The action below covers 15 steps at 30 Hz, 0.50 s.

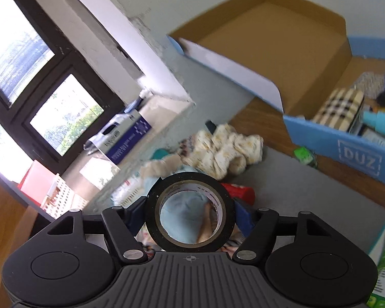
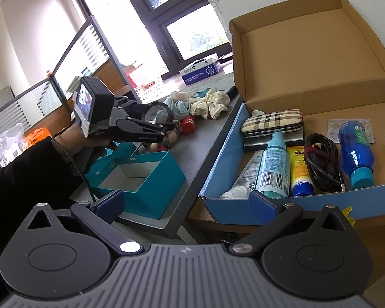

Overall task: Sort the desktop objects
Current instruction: 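Carry the tape roll with the left gripper into the teal box and release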

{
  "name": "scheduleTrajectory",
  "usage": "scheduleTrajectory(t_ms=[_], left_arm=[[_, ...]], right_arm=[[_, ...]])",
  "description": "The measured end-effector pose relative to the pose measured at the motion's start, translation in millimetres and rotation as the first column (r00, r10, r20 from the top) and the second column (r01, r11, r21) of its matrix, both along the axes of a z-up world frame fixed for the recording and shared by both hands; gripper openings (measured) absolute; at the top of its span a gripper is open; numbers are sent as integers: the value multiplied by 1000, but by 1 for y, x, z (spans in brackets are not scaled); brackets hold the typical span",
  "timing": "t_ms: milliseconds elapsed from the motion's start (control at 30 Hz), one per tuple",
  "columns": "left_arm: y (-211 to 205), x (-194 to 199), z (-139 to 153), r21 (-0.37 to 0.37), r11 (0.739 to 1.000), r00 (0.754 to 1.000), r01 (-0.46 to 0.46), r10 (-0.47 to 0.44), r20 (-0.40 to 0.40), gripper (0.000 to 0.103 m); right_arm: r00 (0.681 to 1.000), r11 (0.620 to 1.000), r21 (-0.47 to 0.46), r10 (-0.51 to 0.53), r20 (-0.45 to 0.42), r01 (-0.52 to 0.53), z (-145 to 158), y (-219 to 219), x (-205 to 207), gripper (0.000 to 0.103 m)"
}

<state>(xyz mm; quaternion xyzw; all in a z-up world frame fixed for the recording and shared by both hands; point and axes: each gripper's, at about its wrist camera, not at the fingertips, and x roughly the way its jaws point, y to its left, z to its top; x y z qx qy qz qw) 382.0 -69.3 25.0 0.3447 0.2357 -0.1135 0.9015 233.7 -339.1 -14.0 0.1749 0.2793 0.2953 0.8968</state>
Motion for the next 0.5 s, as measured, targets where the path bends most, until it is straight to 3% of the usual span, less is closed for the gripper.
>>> scheduleTrajectory(t_ms=[100, 367, 500], left_arm=[[3, -7, 14, -25, 1000, 1000, 2, -1, 14, 73], [15, -29, 59, -116, 990, 991, 84, -95, -96, 73], [19, -33, 63, -128, 988, 982, 82, -102, -158, 70]], right_arm=[[1000, 1000, 1, 6, 5, -6, 2, 1, -1, 103], [1000, 999, 32, 24, 11, -24, 7, 4, -6, 103], [1000, 998, 50, 28, 14, -29, 8, 5, -9, 103]])
